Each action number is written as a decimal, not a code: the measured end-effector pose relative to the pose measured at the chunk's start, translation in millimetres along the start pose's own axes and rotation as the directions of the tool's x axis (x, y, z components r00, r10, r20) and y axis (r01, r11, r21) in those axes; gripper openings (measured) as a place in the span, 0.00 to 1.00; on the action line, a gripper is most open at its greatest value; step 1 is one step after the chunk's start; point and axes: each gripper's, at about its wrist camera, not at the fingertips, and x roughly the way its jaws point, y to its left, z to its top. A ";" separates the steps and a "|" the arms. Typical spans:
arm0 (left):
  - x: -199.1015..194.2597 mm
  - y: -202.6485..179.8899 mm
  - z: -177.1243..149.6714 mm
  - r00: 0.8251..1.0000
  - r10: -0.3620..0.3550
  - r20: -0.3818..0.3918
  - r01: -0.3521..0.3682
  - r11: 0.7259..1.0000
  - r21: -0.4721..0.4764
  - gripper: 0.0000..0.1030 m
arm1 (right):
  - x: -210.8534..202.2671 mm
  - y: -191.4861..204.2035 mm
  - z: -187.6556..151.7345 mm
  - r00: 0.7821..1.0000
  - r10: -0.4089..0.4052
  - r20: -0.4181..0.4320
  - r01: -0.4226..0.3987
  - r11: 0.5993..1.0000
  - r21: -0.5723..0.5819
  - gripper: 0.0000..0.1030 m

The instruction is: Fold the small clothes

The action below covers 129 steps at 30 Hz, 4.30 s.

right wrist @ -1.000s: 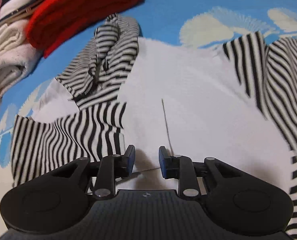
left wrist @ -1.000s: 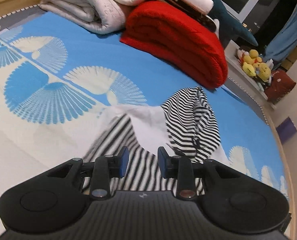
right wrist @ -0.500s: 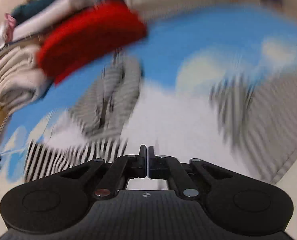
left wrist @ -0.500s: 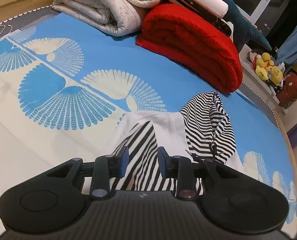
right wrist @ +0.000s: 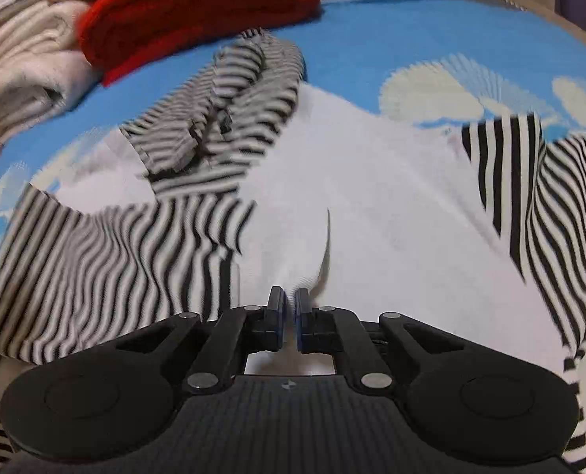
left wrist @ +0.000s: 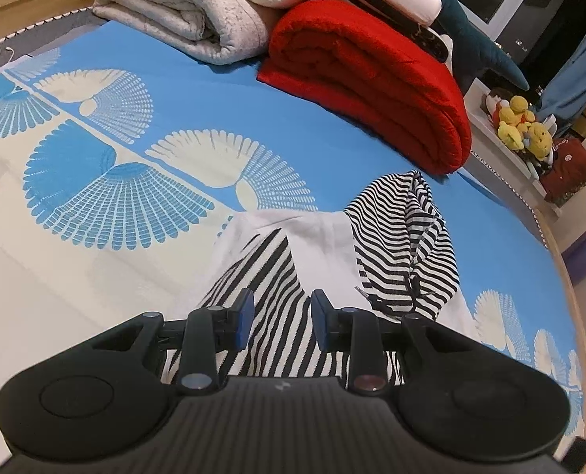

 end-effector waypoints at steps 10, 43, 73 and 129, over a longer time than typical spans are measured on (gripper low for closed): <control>1.0 5.0 2.5 1.000 0.027 -0.001 -0.027 1.000 -0.002 0.33 | -71.8 -20.4 29.0 0.984 -0.057 0.171 0.048 0.997 0.059 0.04; 60.1 -43.6 -64.8 0.959 0.083 -0.272 -0.027 0.979 0.203 0.41 | -26.9 -59.4 4.2 0.996 -0.021 -0.085 0.032 0.991 0.132 0.41; 52.6 -96.7 -81.4 0.971 0.134 -0.199 -0.044 0.915 0.401 0.55 | -82.0 -345.5 4.4 0.897 -0.402 0.183 0.156 0.675 0.721 0.45; 79.4 -8.4 -45.5 0.936 0.043 -0.349 -0.033 0.999 0.034 0.53 | -13.1 -34.7 -6.3 0.984 -0.045 -0.174 0.058 0.996 0.071 0.42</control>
